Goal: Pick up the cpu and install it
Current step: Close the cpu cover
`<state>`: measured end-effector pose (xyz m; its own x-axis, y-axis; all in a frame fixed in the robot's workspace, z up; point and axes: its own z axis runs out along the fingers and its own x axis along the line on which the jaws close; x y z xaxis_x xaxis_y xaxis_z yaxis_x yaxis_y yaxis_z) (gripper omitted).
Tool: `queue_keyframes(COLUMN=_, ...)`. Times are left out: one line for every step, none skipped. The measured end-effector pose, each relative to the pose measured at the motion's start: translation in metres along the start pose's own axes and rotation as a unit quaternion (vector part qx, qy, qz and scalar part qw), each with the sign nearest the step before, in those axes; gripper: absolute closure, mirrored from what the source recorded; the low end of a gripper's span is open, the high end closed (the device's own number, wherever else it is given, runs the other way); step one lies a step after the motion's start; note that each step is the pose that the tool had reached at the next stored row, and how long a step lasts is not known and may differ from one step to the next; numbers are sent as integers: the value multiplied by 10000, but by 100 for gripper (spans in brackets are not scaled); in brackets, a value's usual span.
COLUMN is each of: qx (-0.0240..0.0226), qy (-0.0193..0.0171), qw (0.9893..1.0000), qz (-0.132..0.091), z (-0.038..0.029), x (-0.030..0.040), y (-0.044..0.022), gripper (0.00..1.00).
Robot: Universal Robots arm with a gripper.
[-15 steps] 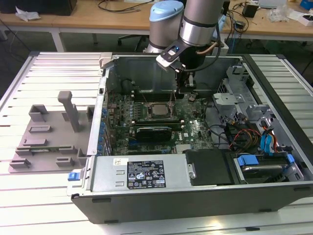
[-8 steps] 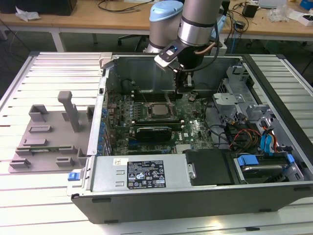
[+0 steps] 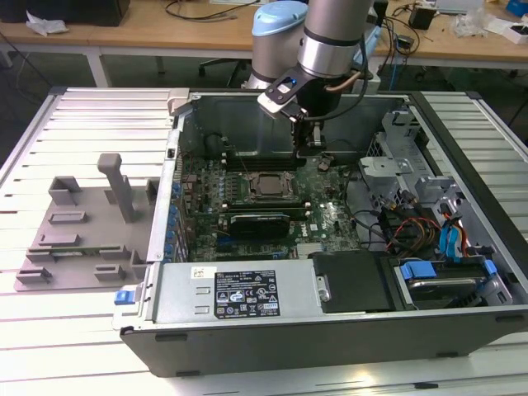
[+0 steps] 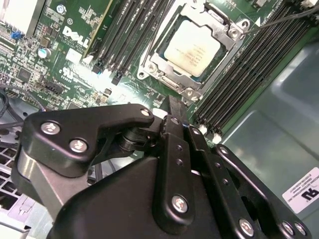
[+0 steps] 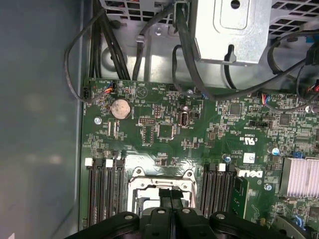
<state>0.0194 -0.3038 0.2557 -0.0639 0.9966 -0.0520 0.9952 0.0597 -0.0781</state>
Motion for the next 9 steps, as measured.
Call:
queue_keyframes(qx=0, qy=0, qw=10000, qz=1, z=1, x=0, y=-7, gripper=89)
queue_keyframes(qx=0, qy=0, qw=10000, qz=0, z=2, x=1, y=-14, gripper=89)
queue_keyframes(qx=0, qy=0, qw=10000, qz=1, z=3, x=1, y=-21, gripper=89)
queue_keyframes(qx=0, qy=0, qw=10000, qz=0, z=4, x=2, y=-25, gripper=89)
queue_keyframes(qx=0, qy=0, qw=10000, qz=0, z=5, x=2, y=-28, gripper=89)
queue_keyframes(qx=0, qy=-1, qw=10000, qz=0, z=5, x=2, y=-30, gripper=89)
queue_keyframes(qx=0, qy=0, qw=10000, qz=1, z=6, x=2, y=-33, gripper=89)
queue_keyframes(qx=0, qy=0, qw=10000, qz=1, z=7, x=3, y=-35, gripper=89)
queue_keyframes(qx=0, qy=0, qw=10000, qz=1, z=8, x=3, y=-39, gripper=89)
